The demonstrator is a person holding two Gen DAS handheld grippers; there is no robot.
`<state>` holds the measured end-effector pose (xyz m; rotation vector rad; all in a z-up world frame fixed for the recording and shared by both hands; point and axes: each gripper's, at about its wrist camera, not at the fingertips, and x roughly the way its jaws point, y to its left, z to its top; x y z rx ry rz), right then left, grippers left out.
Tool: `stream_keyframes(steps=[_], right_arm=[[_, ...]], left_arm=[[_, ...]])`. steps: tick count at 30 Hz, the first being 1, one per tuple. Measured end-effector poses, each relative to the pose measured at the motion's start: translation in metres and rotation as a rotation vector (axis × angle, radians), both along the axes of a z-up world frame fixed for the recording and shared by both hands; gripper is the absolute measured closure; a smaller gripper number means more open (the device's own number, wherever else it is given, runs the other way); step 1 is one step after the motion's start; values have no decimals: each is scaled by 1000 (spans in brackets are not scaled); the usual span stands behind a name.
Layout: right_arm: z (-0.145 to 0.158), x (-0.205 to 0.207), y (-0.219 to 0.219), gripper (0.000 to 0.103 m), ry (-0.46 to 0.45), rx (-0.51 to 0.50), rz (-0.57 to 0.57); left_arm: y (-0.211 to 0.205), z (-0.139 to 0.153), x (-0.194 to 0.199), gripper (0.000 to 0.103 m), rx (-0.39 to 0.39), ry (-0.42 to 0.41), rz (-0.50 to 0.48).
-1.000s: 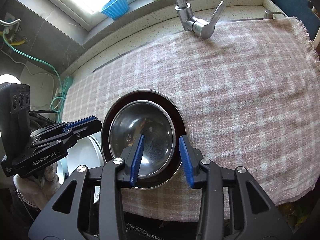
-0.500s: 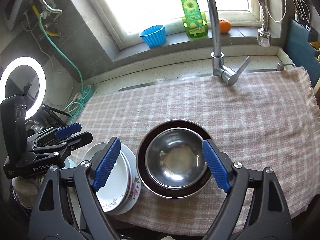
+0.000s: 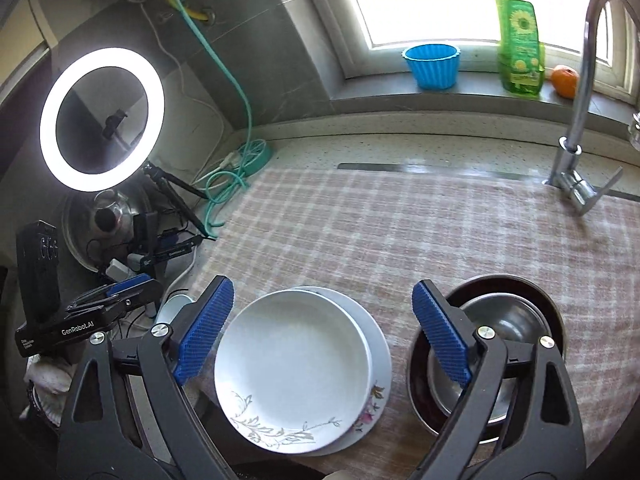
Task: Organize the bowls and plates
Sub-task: 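Move the right gripper to the light blue bowl rim and close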
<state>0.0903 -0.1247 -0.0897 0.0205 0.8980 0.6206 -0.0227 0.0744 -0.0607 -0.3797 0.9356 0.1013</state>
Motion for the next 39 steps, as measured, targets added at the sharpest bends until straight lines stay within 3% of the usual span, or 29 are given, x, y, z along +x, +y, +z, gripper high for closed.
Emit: stream_keyframes(steps=[7,15,21,35,37,39], right_arm=[[-5,-4,56,10,-40,-11,166],[-18,-12,116,10,-40,-83,336],[-30,-20,148,10,-19,-150,416],[-57,-22,178,10,64,-203,414],[-61,-22,180,12,76,-207,417],[-65,-22,182,20,88,-216,422]], left_arm=[[43,-16,-50,40,-18,37,201],[65,-34,-93,40,-45,56,342],[69,-40,-105,40,-17,86,388],[81,-51,-121,40,-6,95,425],[82,-53,-119,41,-20,94,416],[84,-57,-117,42,-52,94,400]])
